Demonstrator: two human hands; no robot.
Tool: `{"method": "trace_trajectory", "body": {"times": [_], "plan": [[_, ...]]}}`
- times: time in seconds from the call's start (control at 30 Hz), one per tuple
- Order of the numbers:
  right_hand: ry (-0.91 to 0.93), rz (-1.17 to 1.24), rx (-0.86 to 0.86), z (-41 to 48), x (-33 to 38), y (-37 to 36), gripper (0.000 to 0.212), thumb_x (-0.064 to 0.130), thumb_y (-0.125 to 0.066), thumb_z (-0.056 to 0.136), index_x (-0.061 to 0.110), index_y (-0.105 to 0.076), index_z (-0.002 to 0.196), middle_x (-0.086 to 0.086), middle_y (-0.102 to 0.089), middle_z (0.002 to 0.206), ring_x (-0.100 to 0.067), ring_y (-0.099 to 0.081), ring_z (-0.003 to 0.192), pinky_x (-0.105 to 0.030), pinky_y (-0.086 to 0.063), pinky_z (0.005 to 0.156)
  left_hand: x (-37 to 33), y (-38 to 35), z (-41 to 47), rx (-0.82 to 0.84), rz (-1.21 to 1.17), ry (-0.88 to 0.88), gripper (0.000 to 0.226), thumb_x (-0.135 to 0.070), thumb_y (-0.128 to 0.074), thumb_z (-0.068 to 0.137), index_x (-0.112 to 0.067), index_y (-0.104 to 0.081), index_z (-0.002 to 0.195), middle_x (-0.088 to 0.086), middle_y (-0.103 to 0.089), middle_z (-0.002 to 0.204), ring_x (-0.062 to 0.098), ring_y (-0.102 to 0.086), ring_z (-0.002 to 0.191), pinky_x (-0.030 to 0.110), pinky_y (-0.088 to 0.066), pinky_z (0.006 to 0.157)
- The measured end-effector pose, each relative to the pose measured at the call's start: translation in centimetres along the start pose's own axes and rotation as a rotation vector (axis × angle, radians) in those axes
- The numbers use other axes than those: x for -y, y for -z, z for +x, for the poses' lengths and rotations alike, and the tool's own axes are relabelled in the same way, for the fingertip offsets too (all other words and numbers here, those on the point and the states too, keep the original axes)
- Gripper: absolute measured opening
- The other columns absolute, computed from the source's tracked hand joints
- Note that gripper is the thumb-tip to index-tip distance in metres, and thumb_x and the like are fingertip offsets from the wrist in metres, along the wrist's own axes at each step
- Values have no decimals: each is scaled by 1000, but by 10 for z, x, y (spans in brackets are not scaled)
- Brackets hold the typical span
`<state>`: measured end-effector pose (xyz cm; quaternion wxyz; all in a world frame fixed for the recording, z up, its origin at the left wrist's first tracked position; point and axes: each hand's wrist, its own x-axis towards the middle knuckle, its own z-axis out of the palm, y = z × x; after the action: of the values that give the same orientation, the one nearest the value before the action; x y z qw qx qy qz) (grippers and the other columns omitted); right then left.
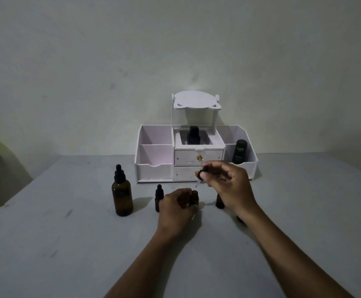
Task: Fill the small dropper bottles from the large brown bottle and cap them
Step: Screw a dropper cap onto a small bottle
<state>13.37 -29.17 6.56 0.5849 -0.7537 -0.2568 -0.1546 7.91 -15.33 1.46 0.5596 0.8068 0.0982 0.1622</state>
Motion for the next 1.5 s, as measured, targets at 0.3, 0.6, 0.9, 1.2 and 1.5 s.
{"method": "trace_trajectory", "body": {"times": [0.3, 0.6, 0.9, 1.2, 1.5], "plan": [[-54, -107, 2, -4, -22, -20, 20, 16, -78, 82, 17, -75, 102, 8, -75, 92, -3, -71, 82, -15, -57, 76, -1, -3, -4, -7, 5, -52, 38, -2, -67, 89, -13, -66, 125, 1, -69, 118, -4, -61, 76, -2, -40, 52], [-56, -247, 22, -10, -30, -29, 33, 31, -84, 76, 19, -73, 105, 6, -72, 91, -3, -67, 81, -12, -55, 70, 1, -2, -2, -11, -14, -37, 30, -5, -72, 85, -23, -73, 109, -12, -72, 102, -3, -66, 83, 3, -48, 60], [-18, -255, 41, -12, -27, -30, 28, 14, -79, 81, 17, -74, 109, 4, -74, 101, -1, -66, 84, -3, -51, 74, 1, -4, -1, -17, -51, -9, 31, -7, -71, 87, -22, -71, 115, -10, -72, 110, -6, -61, 82, -1, -43, 60], [-46, -219, 31, -14, -32, -35, 31, 11, -75, 85, 18, -72, 115, 2, -73, 113, -2, -65, 96, -8, -53, 81, 0, -4, 2, 22, -112, 5, 33, -4, -67, 90, -13, -67, 121, -6, -67, 107, -8, -55, 75, -3, -39, 51], [-72, -179, 15, -14, -36, -37, 35, 7, -74, 85, 19, -70, 118, 3, -71, 115, -7, -67, 102, -5, -49, 77, -2, -3, -1, 14, -139, 31, 30, -6, -68, 89, -18, -70, 117, -10, -69, 105, -5, -60, 79, -1, -40, 51]]}}
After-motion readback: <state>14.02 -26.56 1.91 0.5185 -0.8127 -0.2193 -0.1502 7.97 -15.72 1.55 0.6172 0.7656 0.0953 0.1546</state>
